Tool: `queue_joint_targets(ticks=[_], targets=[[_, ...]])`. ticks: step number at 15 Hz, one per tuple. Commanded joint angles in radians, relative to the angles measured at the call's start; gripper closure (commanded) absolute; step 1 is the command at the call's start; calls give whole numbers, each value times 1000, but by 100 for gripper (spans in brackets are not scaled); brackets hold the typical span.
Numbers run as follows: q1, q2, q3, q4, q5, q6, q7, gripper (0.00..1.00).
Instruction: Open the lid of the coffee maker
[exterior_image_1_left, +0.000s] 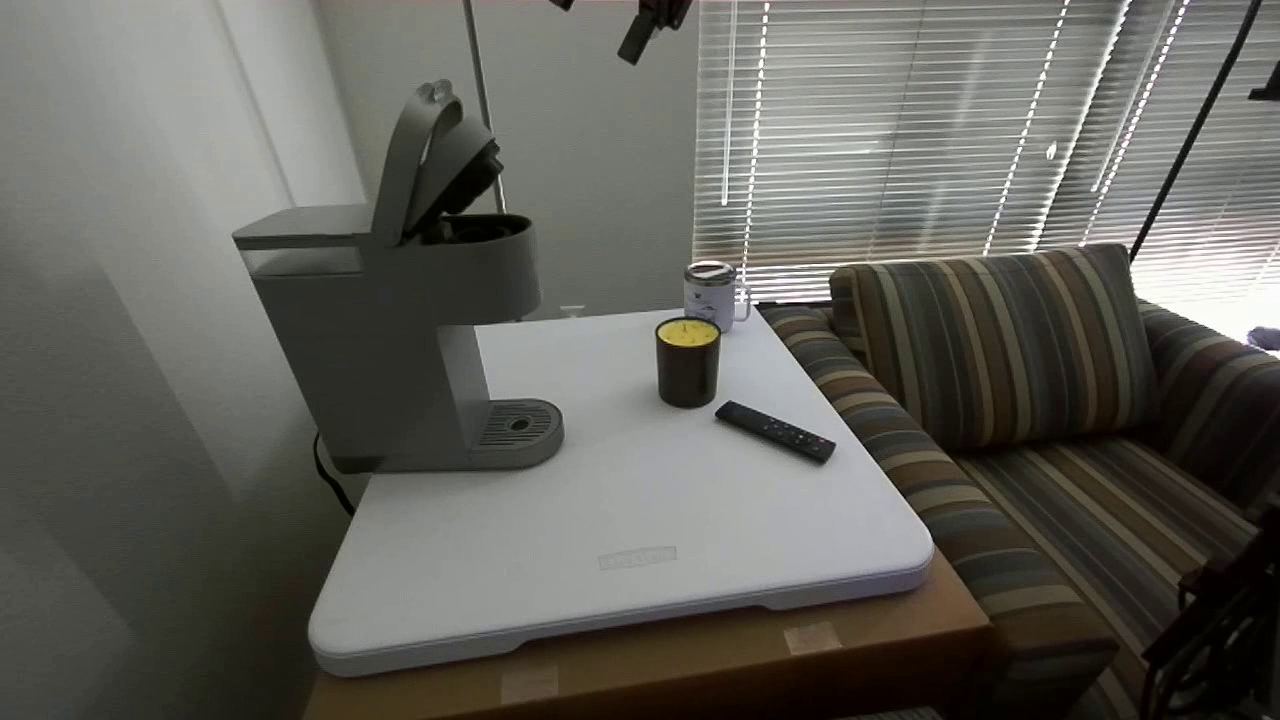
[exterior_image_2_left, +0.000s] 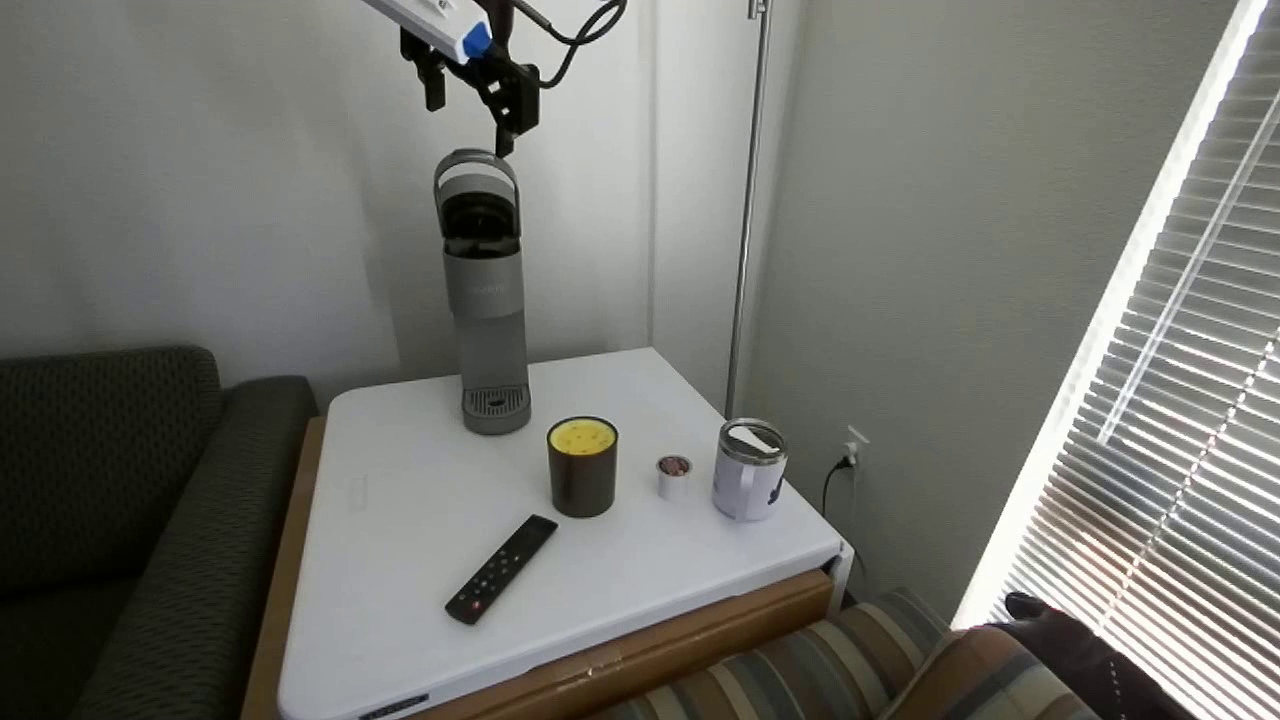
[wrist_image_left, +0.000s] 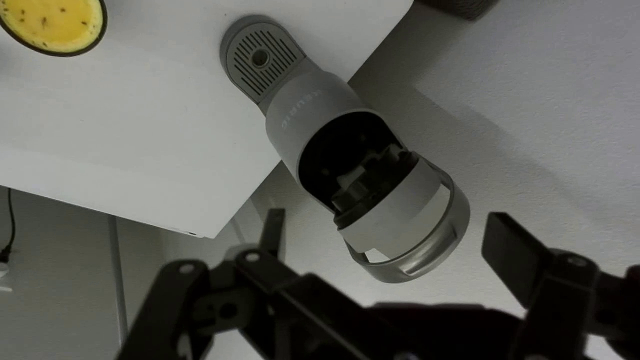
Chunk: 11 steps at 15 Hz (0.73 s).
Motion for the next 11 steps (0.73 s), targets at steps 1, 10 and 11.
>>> queue_joint_targets(ticks=[1,10,11], targets=[[-28,-8,22,-3,10,-21,-39,0],[-13,1,21,2,12,-1,-19,0],[-13,1,21,2,13,-1,-20,0]])
